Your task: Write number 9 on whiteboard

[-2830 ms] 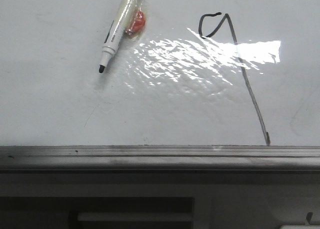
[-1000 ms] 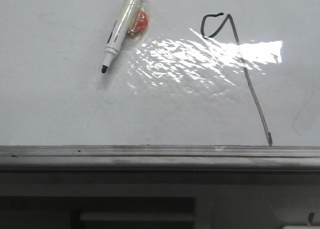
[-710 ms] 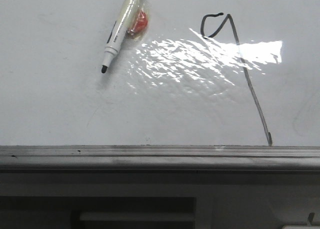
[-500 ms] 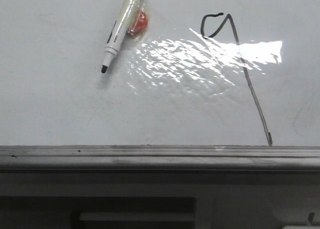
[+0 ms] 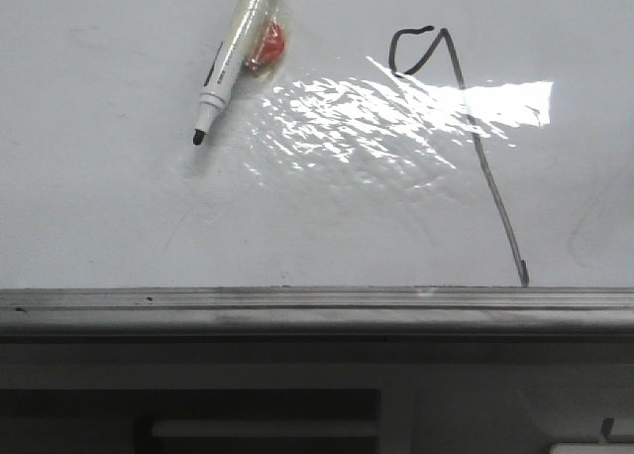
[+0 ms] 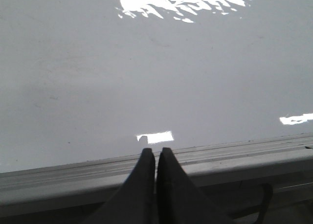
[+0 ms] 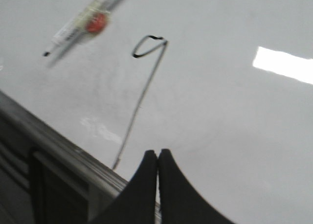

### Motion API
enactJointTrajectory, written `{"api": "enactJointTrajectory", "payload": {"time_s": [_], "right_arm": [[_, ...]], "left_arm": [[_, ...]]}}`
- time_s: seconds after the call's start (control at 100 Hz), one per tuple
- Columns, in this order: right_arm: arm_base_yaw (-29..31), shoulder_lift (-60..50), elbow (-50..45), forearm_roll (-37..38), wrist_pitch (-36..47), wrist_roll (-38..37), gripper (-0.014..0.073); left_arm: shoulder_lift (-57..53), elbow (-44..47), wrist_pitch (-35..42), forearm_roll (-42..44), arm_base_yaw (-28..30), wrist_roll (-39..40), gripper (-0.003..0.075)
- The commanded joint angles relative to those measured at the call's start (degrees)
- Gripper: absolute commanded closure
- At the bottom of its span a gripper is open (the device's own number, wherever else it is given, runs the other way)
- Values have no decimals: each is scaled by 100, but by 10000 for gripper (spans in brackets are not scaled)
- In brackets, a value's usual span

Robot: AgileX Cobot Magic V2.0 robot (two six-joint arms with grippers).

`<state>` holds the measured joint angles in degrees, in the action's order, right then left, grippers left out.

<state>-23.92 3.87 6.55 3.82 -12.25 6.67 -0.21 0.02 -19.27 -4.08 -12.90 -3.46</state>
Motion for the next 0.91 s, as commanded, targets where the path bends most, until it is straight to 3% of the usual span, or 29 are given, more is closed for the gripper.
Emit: {"api": "enactJointTrajectory", "payload": {"time_s": [0.0,0.08,0.14,0.39,0.9], "right_arm": [[509,48,-459,207,1375,-334,655],[957,37,-911,207,1774,-334,655],[1163,11,-829,249,949,-334,655],[1693,-376,-878,249,-585,-334,655],[1884,-542,-878,249,-554,-334,655]], "left_arm": [[-137,105,256,-13,17,57,741],[-137,105,256,-13,17,57,741],[-137,105,256,-13,17,57,741],[-137,105,256,-13,17,57,741],[-137,105,256,-13,17,57,741]]}}
